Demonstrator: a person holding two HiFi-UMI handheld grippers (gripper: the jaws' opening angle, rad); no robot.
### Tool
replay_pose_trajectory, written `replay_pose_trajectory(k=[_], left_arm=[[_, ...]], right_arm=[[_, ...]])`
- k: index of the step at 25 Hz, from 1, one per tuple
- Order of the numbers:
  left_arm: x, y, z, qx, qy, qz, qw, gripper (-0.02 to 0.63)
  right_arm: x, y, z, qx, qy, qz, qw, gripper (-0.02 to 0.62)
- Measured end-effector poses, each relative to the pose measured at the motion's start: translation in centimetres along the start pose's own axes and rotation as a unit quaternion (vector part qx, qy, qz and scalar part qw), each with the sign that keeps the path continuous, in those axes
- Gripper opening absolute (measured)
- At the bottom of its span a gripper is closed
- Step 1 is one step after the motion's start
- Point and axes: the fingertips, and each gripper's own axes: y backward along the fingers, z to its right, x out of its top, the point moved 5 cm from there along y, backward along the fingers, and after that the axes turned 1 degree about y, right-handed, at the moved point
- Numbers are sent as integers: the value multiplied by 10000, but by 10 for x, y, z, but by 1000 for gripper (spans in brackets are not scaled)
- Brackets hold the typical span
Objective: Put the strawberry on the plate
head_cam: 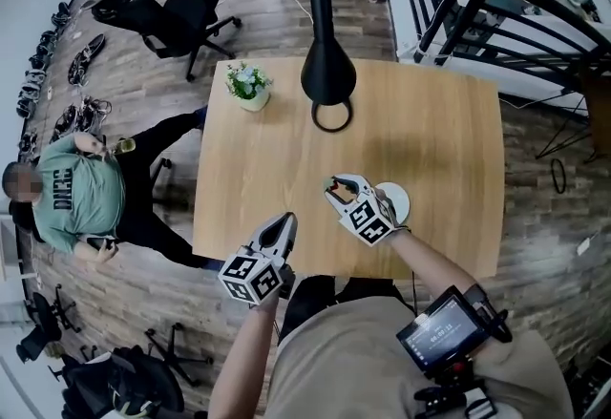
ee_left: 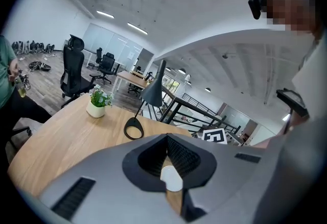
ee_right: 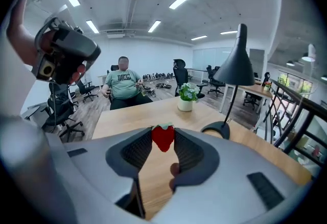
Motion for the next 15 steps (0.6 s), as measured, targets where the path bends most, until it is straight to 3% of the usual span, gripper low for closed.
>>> replay_pose_trajectory(k=[15], left_arm=[[23, -19, 48, -456, -50, 404, 9981, 4]], right_arm=[[64, 128, 30, -525, -41, 1049, 9931, 140]])
